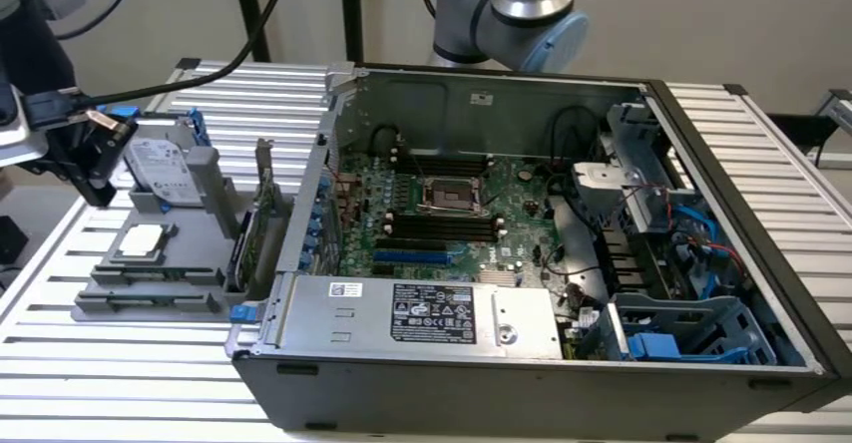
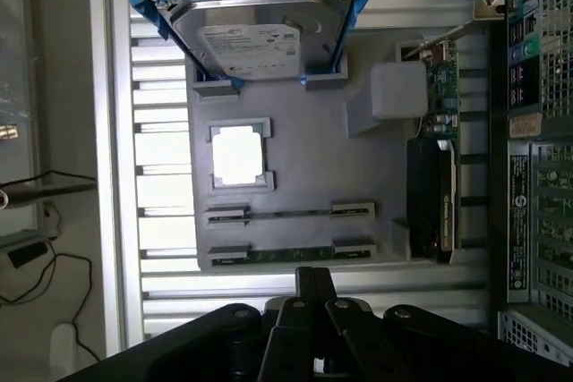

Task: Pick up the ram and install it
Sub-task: 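Reach for the ram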

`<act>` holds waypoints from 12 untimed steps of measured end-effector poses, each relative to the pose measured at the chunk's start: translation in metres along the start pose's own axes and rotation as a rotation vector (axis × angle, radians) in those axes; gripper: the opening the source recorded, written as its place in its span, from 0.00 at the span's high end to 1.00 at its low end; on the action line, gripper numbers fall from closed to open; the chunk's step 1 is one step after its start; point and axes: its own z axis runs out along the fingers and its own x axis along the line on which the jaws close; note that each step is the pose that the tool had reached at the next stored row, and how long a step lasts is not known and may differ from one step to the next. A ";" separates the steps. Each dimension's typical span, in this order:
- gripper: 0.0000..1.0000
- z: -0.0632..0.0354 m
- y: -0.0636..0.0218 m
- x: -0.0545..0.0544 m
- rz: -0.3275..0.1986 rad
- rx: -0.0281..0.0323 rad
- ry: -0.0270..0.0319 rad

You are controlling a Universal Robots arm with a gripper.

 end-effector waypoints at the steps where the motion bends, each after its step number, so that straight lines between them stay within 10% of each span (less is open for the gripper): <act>1: 0.89 0.0012 -0.0008 0.000 -0.003 0.0014 0.0001; 12: 0.89 0.0067 -0.0044 -0.001 -0.018 0.0079 0.0004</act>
